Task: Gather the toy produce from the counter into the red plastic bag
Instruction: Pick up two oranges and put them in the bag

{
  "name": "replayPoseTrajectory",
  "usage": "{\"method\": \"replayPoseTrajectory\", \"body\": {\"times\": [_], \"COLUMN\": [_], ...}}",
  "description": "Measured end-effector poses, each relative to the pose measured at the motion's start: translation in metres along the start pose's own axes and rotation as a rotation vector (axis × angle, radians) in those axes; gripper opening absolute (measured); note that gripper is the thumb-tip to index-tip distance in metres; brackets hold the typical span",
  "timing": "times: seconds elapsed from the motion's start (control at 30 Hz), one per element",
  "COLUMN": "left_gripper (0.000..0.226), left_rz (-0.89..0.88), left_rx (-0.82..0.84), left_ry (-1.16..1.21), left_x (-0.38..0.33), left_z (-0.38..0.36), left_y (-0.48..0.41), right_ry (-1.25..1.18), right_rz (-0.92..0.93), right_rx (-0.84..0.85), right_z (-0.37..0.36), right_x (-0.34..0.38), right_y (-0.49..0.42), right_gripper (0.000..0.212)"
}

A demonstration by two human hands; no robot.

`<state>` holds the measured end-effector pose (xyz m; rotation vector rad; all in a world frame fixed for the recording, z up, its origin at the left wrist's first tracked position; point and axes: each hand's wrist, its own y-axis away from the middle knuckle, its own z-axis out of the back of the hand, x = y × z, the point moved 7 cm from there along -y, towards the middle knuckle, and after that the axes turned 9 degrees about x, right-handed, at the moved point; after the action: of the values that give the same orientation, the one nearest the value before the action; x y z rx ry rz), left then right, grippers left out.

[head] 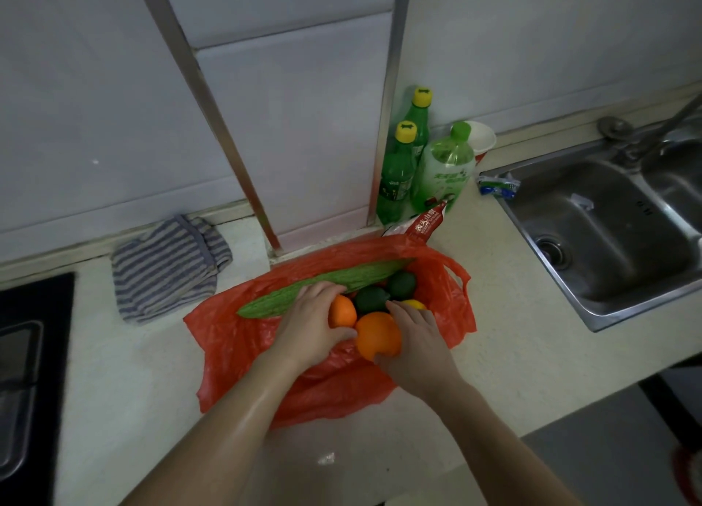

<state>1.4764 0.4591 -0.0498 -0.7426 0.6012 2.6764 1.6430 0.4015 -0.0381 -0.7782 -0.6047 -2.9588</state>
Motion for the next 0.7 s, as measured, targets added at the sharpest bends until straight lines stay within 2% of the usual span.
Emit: {"method": "replayPoseTrajectory", "body": {"times": [0.33,0.57,0.7], "left_gripper": [0.07,0.063,0.057], "left_rz": [0.012,-0.004,0.011], "left_rx": [-0.111,-0.173,-0.218], "left_ry": [-0.107,-0.155,-0.219], "left_x": [-0.021,-0.041,-0.052], "left_z": [0.041,0.073,0.095], "left_y": [0.026,0.044,0.056], "right_ry": [0.088,0.242,0.307], "right_rz": [0.068,0.111,0.142], "right_rx": [-0.016,-0.114,-0.172], "right_z": [0.035,0.075,0.098], "right_x": [0.018,0.035,0.046], "right_y": [0.012,0.016,0.02], "right_gripper": [0.079,0.058,0.052]}}
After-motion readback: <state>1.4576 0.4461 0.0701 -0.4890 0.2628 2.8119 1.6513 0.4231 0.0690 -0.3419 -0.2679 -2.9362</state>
